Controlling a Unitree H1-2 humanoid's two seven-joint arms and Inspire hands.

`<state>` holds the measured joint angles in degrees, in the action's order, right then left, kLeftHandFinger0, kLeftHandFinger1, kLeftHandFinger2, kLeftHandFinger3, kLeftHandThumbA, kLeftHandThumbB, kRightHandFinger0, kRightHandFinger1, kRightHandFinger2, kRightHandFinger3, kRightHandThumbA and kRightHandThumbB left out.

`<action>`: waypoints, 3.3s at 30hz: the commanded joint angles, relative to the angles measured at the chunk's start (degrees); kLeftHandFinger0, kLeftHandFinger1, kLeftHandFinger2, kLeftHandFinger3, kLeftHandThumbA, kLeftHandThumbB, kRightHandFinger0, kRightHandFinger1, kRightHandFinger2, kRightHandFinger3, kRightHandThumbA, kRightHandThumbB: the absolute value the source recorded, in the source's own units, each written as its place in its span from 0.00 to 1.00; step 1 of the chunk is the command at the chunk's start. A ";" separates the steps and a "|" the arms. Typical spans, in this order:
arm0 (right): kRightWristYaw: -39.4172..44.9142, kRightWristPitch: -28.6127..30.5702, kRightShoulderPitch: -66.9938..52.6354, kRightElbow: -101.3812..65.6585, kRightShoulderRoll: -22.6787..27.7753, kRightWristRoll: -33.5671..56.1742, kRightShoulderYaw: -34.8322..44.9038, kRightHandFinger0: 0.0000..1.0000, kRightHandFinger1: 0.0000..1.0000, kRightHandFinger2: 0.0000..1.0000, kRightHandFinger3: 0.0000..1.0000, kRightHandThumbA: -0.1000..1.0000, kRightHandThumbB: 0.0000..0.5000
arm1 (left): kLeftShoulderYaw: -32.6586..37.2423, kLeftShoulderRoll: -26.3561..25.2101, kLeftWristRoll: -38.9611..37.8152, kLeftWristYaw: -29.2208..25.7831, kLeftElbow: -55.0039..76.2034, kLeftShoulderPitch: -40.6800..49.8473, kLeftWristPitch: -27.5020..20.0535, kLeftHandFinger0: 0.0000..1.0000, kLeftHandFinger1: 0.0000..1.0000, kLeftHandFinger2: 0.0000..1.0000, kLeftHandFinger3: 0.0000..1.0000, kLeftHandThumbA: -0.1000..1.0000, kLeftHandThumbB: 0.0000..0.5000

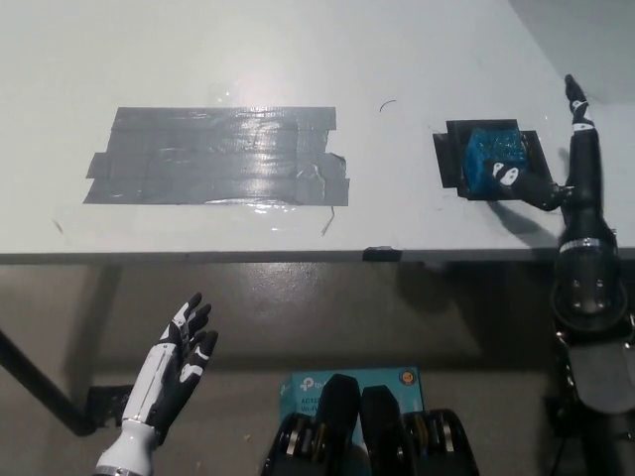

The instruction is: A rubick's cube is kept in the black marked spot on the table and the robot uses its right arm to pick it up and hands it to a person

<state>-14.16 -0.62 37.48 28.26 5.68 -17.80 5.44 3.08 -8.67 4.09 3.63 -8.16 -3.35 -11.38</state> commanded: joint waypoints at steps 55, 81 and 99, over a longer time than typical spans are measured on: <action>1.83 0.57 17.14 29.24 1.37 9.27 -1.37 1.00 1.00 1.00 1.00 0.99 0.92 | -0.08 -0.45 -0.03 0.93 1.50 -2.54 -1.76 1.00 1.00 1.00 1.00 0.82 0.42; 3.34 -9.51 19.37 37.80 3.30 5.29 -10.20 0.02 0.28 0.49 0.43 0.00 0.52 | -0.15 -0.59 0.17 0.88 1.34 -3.01 -1.79 1.00 1.00 1.00 1.00 0.83 0.42; -0.68 -4.80 17.13 30.34 3.79 7.97 -7.04 0.22 0.68 0.94 0.79 0.00 0.38 | -0.18 -0.82 0.33 0.98 1.76 -3.80 -1.06 1.00 1.00 1.00 1.00 0.83 0.43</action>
<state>-13.46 -5.36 55.05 61.55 9.36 -11.47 -3.36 3.05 -8.73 4.33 4.06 -8.06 -6.08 -11.36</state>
